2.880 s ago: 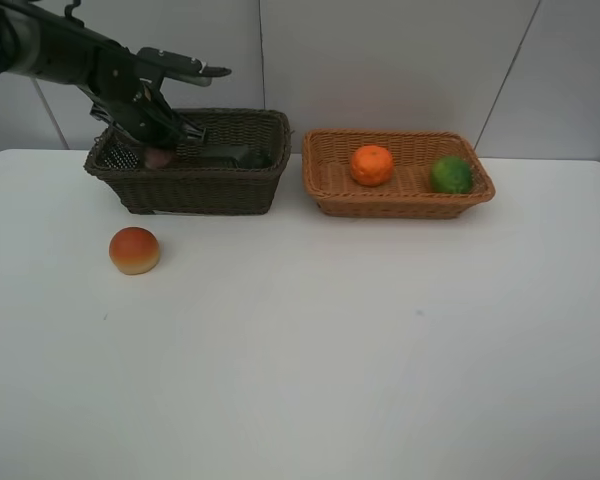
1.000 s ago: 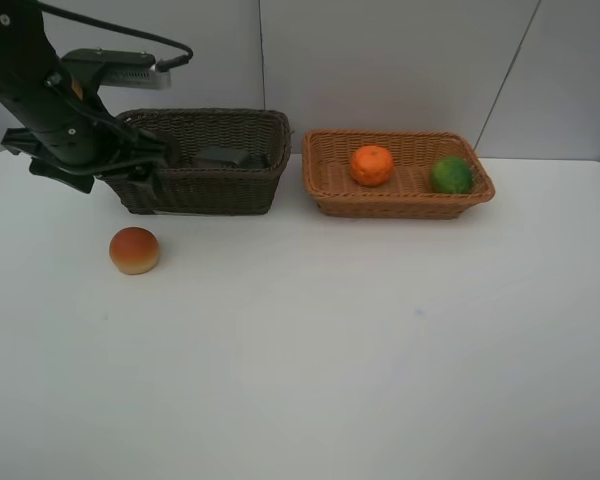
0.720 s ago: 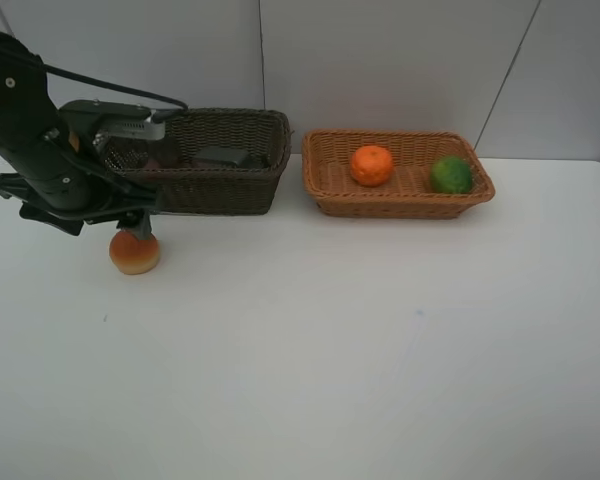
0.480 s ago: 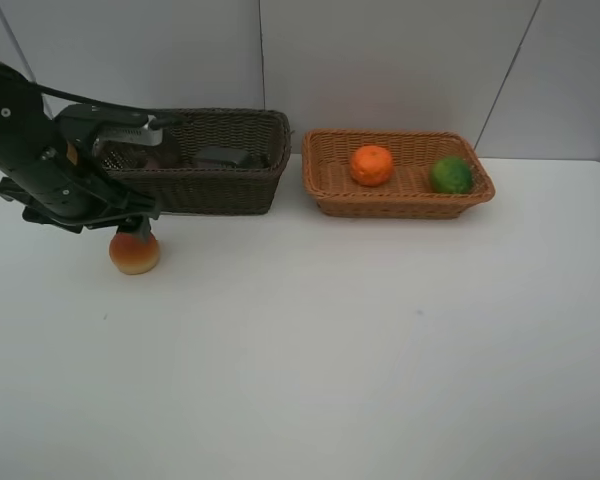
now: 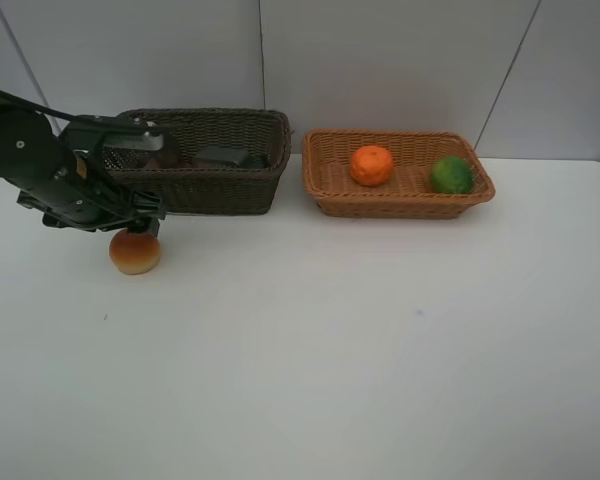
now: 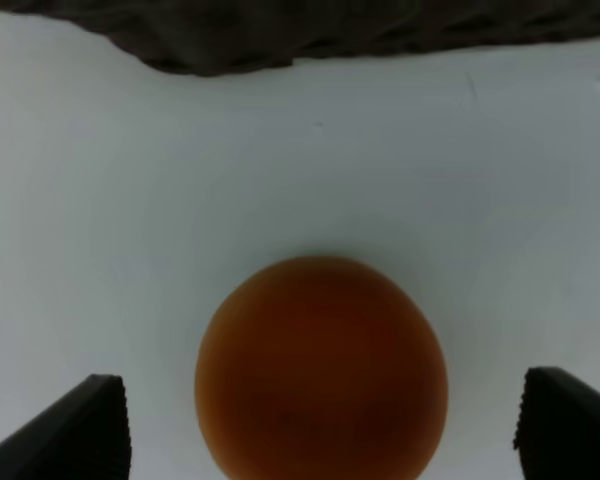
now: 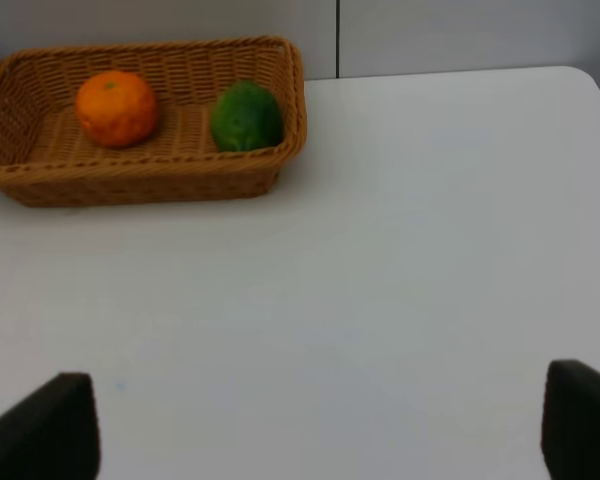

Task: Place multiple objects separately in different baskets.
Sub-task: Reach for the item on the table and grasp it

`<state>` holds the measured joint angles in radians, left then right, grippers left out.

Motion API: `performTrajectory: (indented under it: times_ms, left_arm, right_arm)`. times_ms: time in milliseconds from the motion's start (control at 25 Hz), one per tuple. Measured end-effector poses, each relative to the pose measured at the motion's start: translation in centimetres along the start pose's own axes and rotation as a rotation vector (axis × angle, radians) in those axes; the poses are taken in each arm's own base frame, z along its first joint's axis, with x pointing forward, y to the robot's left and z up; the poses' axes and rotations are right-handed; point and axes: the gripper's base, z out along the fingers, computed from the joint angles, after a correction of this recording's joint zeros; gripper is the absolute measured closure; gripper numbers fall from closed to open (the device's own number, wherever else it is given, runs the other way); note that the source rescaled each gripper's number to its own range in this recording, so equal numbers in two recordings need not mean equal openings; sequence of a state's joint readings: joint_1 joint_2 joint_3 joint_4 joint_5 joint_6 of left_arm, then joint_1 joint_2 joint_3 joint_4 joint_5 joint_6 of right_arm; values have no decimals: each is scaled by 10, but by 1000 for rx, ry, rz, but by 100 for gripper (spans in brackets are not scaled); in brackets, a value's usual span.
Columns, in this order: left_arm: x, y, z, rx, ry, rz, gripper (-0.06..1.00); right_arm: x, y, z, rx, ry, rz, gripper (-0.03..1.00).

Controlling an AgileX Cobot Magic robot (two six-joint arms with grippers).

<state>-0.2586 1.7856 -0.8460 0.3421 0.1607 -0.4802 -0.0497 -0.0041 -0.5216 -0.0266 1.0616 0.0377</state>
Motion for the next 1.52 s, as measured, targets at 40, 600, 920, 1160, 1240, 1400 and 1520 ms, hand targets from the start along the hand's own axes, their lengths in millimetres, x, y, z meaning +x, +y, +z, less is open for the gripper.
performTrajectory:
  times_ms: [40,600,920,1160,1240,1400,1520]
  left_arm:
    - [0,0,1,2,1,0,-5]
    - [6,-1,20,2,27,49,-5]
    - [9,-2,28,7,33,76,-5]
    - [14,-3,41,18,46,98,-5]
    - [14,-3,41,18,46,103,-5]
    - [14,-3,42,19,45,122,-5]
    - [14,-3,42,20,44,127,-5]
  right_arm:
    - [0,0,0,0,0,0,5]
    - [0,0,0,0,0,0,5]
    - [0,0,0,0,0,0,5]
    - [0,0,0,0,0,0,5]
    - [0,0,0,0,0,0,5]
    - [0,0,0,0,0,0,5]
    - [0,0,0,0,0,0,5]
